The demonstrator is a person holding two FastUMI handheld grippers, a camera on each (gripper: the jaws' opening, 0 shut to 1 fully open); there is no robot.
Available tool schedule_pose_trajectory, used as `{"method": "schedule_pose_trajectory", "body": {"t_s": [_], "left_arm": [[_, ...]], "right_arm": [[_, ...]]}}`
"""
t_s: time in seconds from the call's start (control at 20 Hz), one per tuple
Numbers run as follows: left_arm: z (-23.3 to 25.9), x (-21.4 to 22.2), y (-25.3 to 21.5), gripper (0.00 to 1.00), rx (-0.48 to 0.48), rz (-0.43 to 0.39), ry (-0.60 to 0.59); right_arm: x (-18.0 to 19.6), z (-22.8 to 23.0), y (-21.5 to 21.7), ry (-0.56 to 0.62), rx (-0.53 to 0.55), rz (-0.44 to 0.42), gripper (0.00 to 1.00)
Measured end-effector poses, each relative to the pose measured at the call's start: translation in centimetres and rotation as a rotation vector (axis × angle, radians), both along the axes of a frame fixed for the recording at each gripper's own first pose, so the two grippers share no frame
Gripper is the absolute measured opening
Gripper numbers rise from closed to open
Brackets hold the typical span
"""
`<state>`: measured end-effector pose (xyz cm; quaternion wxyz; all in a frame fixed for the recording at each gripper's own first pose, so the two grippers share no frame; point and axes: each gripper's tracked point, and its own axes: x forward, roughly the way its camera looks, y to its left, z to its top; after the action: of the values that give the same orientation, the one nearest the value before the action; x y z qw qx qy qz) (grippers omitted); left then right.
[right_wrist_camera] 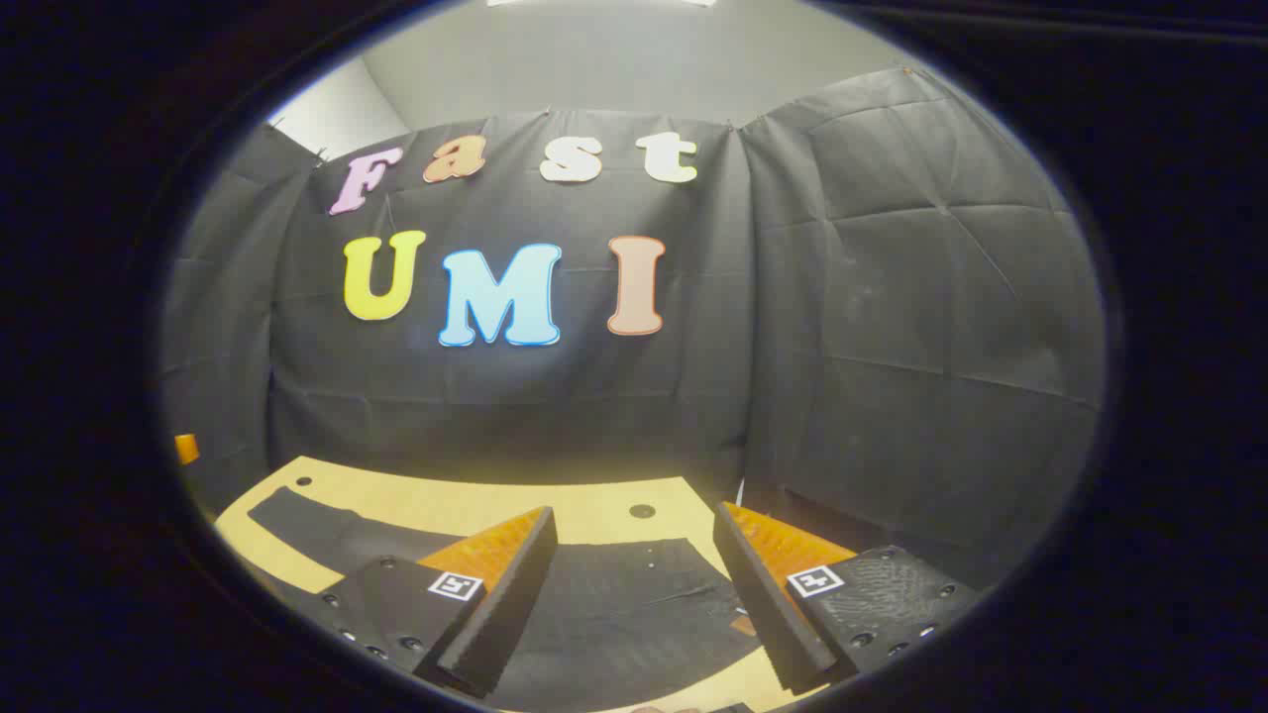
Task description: Grasp the waist and the cuffs of the jeans and fold them to make the two legs overlap; first hold the waist and fold one-third of the jeans toward the cuffs, then hold the cuffs and fold the remaining one-third in the same direction to finish folding.
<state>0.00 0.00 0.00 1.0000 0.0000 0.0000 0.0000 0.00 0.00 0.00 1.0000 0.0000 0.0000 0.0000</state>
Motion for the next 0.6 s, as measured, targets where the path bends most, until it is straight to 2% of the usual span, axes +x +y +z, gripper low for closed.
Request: {"method": "schedule_pose_trajectory", "body": {"t_s": [0.05,0.1,0.15,0.2,0.6], "left_arm": [[-0.16,-0.02,0.06,0.91,0.002,0.005,0.003],[-0.26,-0.04,0.33,0.91,0.004,0.009,0.006],[-0.33,0.04,0.30,0.95,0.005,0.011,0.008],[-0.41,-0.01,0.38,0.91,0.004,0.011,0.009],[-0.36,-0.02,-0.36,0.91,0.028,-0.006,0.008]], "right_arm": [[0.29,-0.02,-0.05,0.000,0.001,-0.002,0.95],[0.16,-0.03,-0.06,0.002,0.000,-0.003,0.95],[0.43,-0.18,-0.12,0.003,-0.003,-0.003,0.95],[0.23,-0.14,-0.07,0.004,-0.006,-0.003,0.95],[0.06,-0.21,0.14,-0.002,-0.002,-0.003,0.95]]}}
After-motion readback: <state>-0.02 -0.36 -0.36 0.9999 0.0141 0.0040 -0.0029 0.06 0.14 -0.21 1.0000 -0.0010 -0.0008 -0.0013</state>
